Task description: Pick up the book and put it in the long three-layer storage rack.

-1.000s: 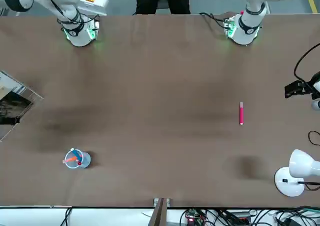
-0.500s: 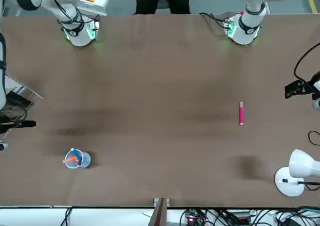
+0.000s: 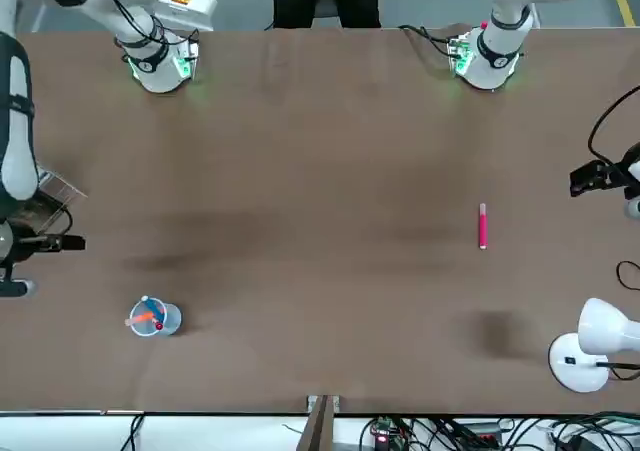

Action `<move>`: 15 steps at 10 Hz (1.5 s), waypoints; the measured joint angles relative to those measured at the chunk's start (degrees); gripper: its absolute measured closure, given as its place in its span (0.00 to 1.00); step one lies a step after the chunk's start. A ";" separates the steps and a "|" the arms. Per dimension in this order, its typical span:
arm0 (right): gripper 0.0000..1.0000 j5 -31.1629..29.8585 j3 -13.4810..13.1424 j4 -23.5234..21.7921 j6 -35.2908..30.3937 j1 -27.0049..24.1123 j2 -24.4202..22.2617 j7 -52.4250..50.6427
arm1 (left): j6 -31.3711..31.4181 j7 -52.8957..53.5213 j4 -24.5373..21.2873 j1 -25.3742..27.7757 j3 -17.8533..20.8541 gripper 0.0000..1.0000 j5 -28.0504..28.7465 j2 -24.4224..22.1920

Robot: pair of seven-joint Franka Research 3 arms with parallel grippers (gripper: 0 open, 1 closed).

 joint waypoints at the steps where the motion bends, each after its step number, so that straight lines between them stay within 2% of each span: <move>1: 0.00 -0.61 0.76 -0.32 -0.01 0.00 -1.15 0.00 | 0.00 0.00 0.02 0.07 0.04 0.00 0.00 0.00; 5: 0.00 -2.81 2.78 -1.60 -0.07 -1.07 -5.77 0.02 | 0.00 0.00 0.10 0.13 0.07 0.00 -0.01 -0.01; 8: 0.00 -6.44 8.05 -3.17 -0.10 -4.25 -10.35 0.03 | 0.00 0.00 0.13 0.13 0.07 0.00 -0.01 -0.01; 9: 0.00 -6.72 9.09 -3.69 -0.13 -4.79 -12.18 0.04 | 0.00 0.00 0.15 0.13 0.07 0.00 -0.01 -0.01; 12: 0.00 -6.82 10.26 -4.70 -0.73 -4.94 -16.88 0.05 | 0.00 0.00 0.20 0.12 0.06 0.00 -0.01 -0.02; 15: 0.00 -6.84 10.79 -5.75 -1.48 -4.94 -19.03 0.13 | 0.00 -0.01 0.21 0.03 0.03 0.00 -0.03 -0.02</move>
